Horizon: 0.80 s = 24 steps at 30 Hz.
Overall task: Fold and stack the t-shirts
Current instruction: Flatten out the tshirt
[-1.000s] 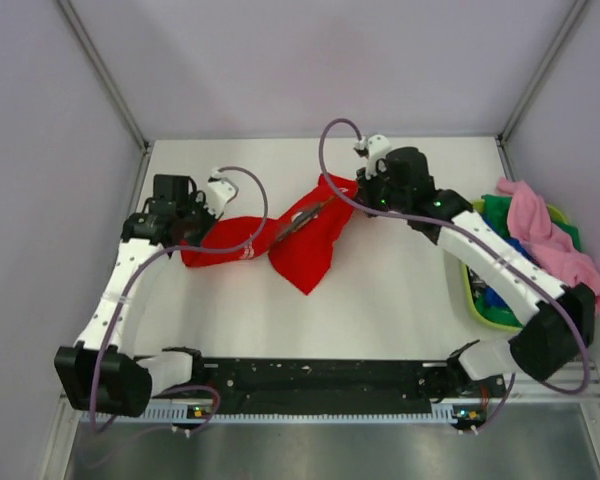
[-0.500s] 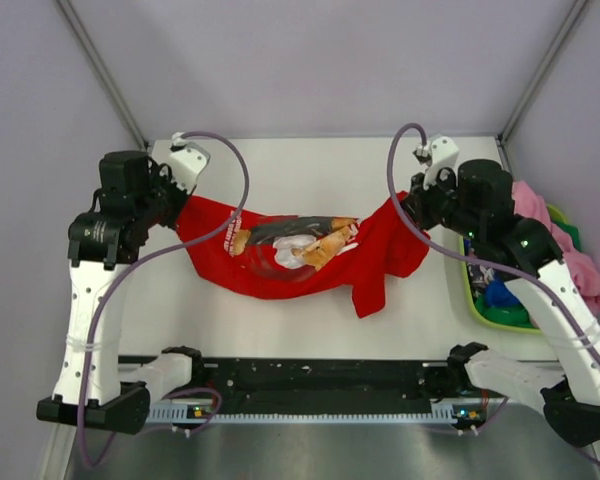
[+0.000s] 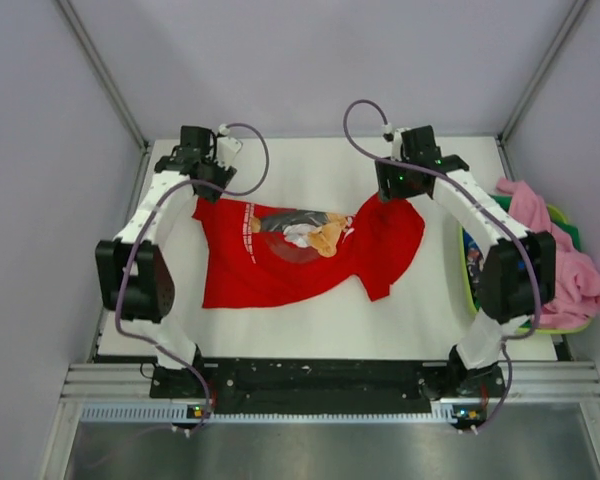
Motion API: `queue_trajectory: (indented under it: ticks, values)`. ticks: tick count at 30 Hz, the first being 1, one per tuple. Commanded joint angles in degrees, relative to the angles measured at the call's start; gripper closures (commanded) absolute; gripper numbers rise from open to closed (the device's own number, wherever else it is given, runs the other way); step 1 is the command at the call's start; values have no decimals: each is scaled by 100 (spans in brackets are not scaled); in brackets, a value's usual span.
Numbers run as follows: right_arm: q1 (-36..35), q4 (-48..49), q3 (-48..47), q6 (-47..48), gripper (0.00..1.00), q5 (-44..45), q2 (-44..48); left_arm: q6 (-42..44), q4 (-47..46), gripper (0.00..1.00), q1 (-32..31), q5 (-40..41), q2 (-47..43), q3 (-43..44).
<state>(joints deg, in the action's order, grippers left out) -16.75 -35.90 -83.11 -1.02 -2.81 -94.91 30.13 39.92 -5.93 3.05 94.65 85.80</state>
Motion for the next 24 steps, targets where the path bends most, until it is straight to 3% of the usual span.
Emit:
queue_trajectory:
  ticks: [1, 2, 5, 8, 11, 15, 19, 24]
  values:
    - [120, -214, -1145, -363, 32, 254, -537, -341, -697, 27, 84, 670, 817, 1139]
    - [128, -250, -1068, -442, 22, 437, -476, -350, -583, 24, 84, 662, 896, 1289]
    - [85, -426, -472, -662, 22, 501, 50, -123, -380, 21, 84, 120, 556, 1011]
    - [-169, -602, 424, -838, 25, 571, 709, 675, -144, 22, 66, -908, -392, -192]
    - [-556, -742, 1234, -1119, 28, 527, 1176, 1695, 716, 25, 57, -1587, -1148, -1343]
    - [-1074, -875, 2104, -1795, 34, 299, 1502, 2479, 1290, 25, 57, -1334, -1896, -2828]
    - [-1672, -814, 2676, -2279, 34, 254, 1511, 2831, 922, 21, 57, -1017, -2468, -4183]
    - [-1814, -86, 3195, -2596, 34, 1, 1432, 2736, 71, 20, 57, -956, -2663, -4809]
